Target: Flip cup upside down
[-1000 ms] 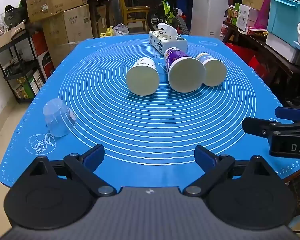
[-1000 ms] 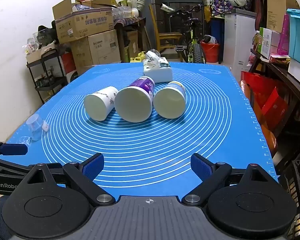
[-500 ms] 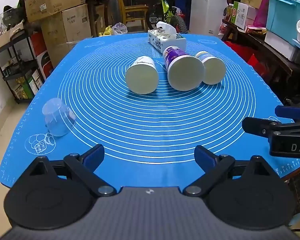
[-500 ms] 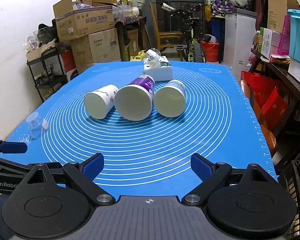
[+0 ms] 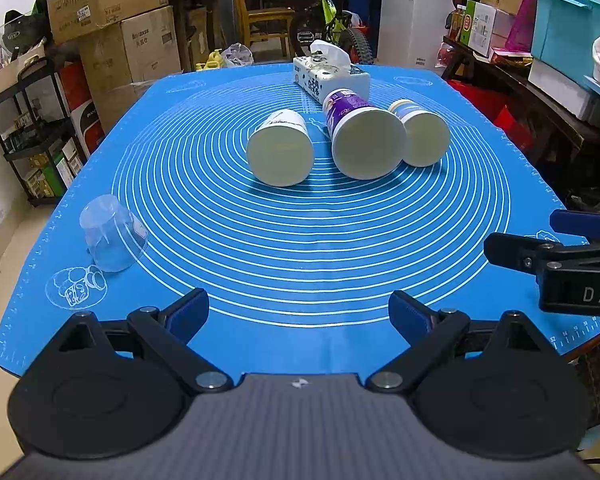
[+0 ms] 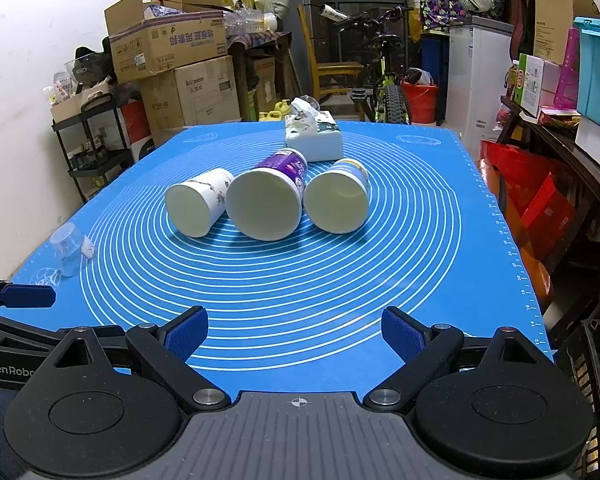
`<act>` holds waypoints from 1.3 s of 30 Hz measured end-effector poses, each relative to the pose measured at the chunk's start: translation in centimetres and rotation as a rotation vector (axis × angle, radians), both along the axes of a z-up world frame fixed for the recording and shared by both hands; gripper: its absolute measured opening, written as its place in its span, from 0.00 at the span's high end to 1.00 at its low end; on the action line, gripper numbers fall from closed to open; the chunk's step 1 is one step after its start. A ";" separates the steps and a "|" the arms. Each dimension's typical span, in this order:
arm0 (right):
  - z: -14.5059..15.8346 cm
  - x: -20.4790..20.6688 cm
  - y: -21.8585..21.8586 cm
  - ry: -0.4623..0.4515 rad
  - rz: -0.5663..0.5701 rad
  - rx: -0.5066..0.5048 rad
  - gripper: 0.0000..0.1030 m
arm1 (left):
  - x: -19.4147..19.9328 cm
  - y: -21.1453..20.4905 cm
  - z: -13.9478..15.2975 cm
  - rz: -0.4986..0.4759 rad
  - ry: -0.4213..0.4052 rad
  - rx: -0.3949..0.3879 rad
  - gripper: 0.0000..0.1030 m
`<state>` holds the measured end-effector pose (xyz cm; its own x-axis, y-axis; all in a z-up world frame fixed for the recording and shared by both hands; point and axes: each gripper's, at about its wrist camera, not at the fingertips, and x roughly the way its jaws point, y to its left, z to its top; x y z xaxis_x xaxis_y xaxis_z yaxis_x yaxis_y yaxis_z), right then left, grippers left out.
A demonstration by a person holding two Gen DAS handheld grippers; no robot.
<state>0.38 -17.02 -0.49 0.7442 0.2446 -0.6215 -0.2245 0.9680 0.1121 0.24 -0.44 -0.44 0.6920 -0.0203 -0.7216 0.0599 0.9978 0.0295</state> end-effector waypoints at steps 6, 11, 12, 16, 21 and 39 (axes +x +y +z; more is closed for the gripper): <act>0.0 0.0 0.0 0.000 0.001 0.000 0.09 | 0.1 0.0 -0.1 0.000 0.008 -0.005 0.07; 0.0 0.0 0.0 0.001 0.000 0.000 0.09 | 0.1 0.1 -0.1 0.000 0.007 -0.005 0.07; 0.0 0.0 0.0 0.001 0.001 0.000 0.09 | 0.1 0.0 -0.1 0.000 0.007 -0.005 0.07; 0.0 0.0 0.0 0.001 0.001 0.000 0.09 | 0.1 0.0 -0.1 0.000 0.008 -0.005 0.07; 0.0 0.1 0.0 0.001 0.001 -0.001 0.09 | 0.1 0.0 -0.2 -0.002 0.009 -0.006 0.07; 0.0 0.1 0.0 0.003 0.001 -0.002 0.09 | 0.1 -0.2 -0.1 -0.004 0.006 -0.005 0.07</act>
